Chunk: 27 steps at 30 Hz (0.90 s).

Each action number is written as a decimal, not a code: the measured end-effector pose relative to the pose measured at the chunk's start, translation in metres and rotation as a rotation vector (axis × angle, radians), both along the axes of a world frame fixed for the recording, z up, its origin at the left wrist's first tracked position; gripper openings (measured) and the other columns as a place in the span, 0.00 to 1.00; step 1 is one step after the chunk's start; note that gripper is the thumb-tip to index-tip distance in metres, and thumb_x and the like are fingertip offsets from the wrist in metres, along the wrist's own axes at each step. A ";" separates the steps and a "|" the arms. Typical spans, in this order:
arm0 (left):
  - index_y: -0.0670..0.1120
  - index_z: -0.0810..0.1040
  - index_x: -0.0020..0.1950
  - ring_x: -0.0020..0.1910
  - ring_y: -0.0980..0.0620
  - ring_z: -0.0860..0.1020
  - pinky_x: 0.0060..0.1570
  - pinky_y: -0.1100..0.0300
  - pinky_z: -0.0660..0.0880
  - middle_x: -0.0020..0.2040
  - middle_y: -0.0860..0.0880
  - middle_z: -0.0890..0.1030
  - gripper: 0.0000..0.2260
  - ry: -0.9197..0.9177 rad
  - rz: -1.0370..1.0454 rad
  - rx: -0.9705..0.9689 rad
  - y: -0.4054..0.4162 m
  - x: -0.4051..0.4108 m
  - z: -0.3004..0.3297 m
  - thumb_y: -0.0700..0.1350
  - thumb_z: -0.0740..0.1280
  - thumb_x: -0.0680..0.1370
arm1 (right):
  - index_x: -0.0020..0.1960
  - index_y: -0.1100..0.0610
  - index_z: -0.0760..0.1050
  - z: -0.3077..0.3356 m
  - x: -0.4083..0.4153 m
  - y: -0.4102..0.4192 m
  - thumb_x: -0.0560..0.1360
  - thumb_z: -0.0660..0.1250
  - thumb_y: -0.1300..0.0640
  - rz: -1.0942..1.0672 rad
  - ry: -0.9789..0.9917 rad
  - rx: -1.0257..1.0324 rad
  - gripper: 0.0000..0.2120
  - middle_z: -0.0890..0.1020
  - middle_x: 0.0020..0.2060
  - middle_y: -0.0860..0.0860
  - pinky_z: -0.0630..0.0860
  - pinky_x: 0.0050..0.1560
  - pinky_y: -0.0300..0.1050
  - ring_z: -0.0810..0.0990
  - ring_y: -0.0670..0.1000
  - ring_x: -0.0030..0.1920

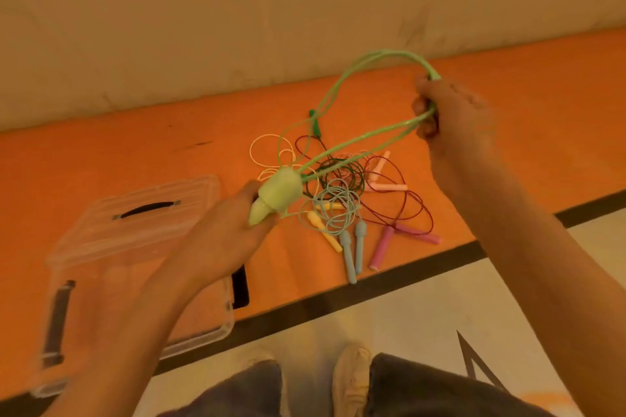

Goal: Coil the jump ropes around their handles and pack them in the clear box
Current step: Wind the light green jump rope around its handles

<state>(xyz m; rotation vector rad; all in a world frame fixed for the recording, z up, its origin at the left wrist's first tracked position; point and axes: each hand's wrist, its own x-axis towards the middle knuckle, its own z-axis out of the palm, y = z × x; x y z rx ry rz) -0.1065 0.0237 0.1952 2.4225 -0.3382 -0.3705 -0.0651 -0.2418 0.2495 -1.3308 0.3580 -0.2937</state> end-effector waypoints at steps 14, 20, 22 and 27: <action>0.46 0.71 0.52 0.41 0.46 0.74 0.33 0.56 0.64 0.48 0.47 0.78 0.07 -0.128 0.024 0.329 -0.032 -0.052 0.034 0.49 0.63 0.79 | 0.42 0.55 0.73 0.066 -0.098 -0.074 0.80 0.59 0.58 0.120 0.213 0.001 0.09 0.77 0.24 0.46 0.58 0.18 0.32 0.61 0.42 0.16; 0.46 0.70 0.56 0.51 0.43 0.78 0.38 0.55 0.69 0.53 0.47 0.77 0.15 -0.223 -0.035 0.244 -0.069 -0.074 0.037 0.53 0.67 0.76 | 0.46 0.59 0.76 0.078 -0.112 -0.095 0.79 0.62 0.62 0.202 0.392 -0.402 0.06 0.81 0.28 0.49 0.69 0.21 0.33 0.70 0.41 0.19; 0.47 0.70 0.55 0.50 0.44 0.78 0.38 0.55 0.70 0.50 0.48 0.77 0.18 -0.194 -0.038 0.229 -0.073 -0.075 0.031 0.57 0.69 0.74 | 0.44 0.57 0.73 0.076 -0.111 -0.116 0.81 0.58 0.60 0.167 0.458 -0.190 0.09 0.78 0.23 0.46 0.64 0.17 0.31 0.65 0.41 0.16; 0.51 0.75 0.49 0.42 0.49 0.77 0.37 0.55 0.70 0.42 0.51 0.78 0.37 -0.041 -0.015 0.023 -0.087 -0.072 0.029 0.81 0.57 0.59 | 0.44 0.59 0.71 0.062 -0.119 -0.146 0.82 0.52 0.57 0.189 0.497 0.038 0.13 0.70 0.18 0.45 0.53 0.12 0.32 0.57 0.44 0.12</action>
